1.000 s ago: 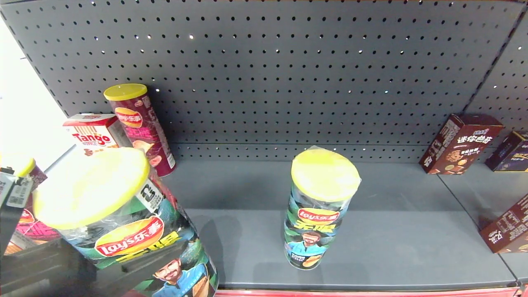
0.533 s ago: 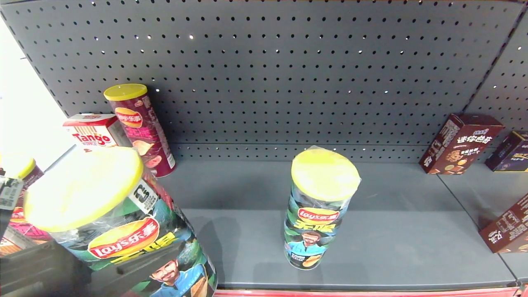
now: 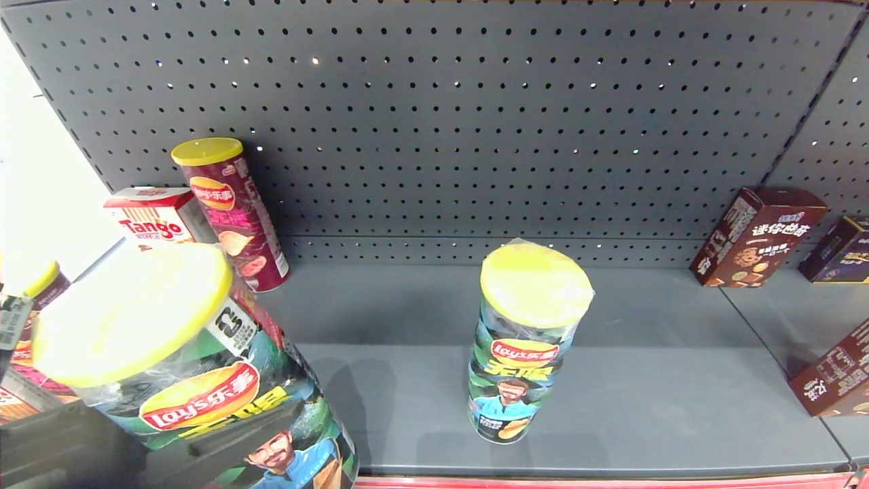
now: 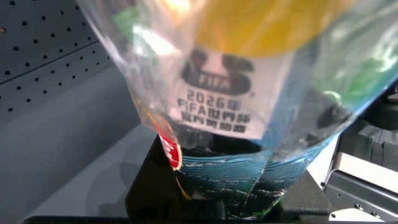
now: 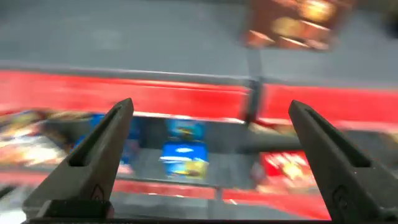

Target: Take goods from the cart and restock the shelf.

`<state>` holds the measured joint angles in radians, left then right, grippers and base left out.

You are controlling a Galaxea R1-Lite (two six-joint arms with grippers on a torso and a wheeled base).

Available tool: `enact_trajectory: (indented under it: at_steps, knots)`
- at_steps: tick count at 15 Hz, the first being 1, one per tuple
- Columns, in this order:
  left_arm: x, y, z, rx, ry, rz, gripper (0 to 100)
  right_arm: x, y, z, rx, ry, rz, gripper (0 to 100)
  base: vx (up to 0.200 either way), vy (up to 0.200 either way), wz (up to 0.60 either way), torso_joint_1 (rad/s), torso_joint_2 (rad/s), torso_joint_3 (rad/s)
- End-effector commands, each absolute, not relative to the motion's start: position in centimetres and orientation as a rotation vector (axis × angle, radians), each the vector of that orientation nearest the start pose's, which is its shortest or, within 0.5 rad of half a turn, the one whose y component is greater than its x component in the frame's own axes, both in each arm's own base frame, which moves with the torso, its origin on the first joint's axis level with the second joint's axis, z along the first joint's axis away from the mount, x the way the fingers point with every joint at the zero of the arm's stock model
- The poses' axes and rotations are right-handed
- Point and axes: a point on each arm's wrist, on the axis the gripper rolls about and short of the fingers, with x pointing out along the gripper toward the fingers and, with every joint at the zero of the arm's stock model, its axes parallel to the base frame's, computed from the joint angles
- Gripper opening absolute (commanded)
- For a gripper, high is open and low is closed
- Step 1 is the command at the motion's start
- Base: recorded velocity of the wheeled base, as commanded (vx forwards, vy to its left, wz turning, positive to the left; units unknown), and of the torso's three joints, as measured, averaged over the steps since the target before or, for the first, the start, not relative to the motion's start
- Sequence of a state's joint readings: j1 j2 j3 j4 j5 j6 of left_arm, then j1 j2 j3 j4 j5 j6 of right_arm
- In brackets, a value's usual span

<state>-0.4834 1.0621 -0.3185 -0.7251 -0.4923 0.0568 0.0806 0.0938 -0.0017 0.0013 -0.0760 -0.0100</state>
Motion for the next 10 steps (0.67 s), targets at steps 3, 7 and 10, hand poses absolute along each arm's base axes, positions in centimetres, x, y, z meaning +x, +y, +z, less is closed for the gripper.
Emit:
enact_trajectory:
  at_steps: [3,7,10]
  knots:
    - [11.3,-7.2,19.6,0.052,-0.001,-0.981,0,-2.3,-0.2,7.6,0.028,-0.007,-0.063,100,0.0,0.0,0.0,0.0,0.0,0.0]
    - [11.3,-7.2,20.1,0.048,-0.016,-0.989,0,-2.3,-0.2,7.6,0.008,-0.005,-0.054,100,0.0,0.0,0.0,0.0,0.0,0.0]
    - [12.1,-7.7,21.3,0.046,-0.043,-1.003,0,-2.3,-0.2,7.6,0.006,-0.005,-0.052,100,0.0,0.0,0.0,0.0,0.0,0.0]
